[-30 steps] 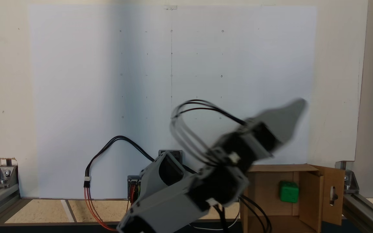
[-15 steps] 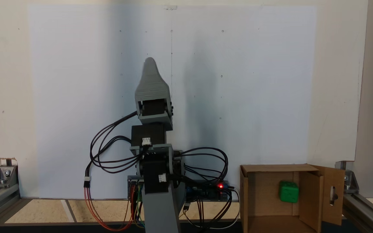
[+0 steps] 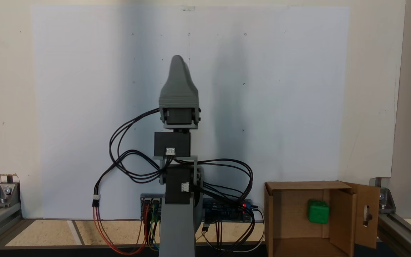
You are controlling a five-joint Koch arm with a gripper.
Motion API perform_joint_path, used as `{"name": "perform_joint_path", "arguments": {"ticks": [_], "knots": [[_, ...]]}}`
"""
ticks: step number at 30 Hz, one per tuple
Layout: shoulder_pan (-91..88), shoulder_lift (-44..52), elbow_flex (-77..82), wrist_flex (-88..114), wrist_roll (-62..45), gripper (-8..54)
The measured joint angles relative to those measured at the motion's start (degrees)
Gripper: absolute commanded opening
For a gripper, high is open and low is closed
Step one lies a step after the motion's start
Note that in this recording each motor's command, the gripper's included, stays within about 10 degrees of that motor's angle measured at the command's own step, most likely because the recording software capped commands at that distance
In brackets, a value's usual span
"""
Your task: Grasp a green dice and put it in the bin.
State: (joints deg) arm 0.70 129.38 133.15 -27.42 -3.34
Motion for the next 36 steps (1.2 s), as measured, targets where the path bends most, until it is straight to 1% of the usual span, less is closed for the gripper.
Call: {"name": "perform_joint_path", "arguments": {"ticks": [7, 15, 21, 36], "knots": [[1.1, 0.0, 14.2, -16.7, -0.4, 43.3], [1.4, 0.0, 19.1, -34.5, -0.4, 43.3], [1.6, 0.0, 26.1, -47.6, -0.4, 43.3], [1.6, 0.1, 40.5, -54.4, -0.4, 43.5]]}}
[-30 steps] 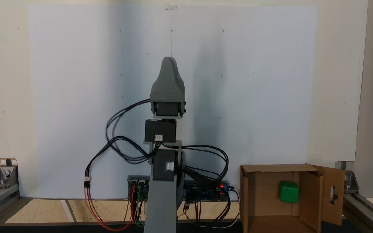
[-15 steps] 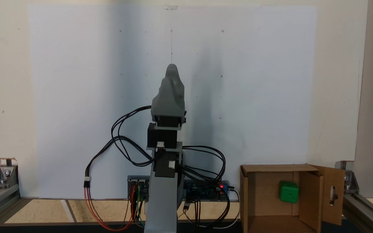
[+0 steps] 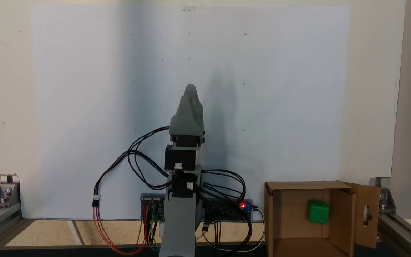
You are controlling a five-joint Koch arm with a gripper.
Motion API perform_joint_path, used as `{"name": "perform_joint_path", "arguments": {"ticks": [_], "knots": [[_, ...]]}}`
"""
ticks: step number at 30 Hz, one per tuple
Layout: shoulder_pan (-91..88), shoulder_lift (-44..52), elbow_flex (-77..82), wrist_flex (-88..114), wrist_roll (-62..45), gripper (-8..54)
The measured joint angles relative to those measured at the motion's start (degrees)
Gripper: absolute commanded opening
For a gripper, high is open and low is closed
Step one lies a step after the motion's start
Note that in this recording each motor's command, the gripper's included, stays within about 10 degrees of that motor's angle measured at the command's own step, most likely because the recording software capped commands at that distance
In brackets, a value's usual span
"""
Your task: Grasp a green dice and put it in the bin.
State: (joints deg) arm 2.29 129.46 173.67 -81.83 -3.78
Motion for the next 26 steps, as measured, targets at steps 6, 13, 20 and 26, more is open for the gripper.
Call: {"name": "perform_joint_path", "arguments": {"ticks": [6, 13, 20, 26], "knots": [[0.0, -0.1, 2.6, -1.5, 0.0, 44.3], [-0.1, -0.1, 2.6, -1.5, 0.0, 44.5], [-0.1, -0.1, 2.6, -1.5, 0.0, 44.5], [-0.1, -0.1, 2.6, -1.5, 0.0, 44.5]]}}
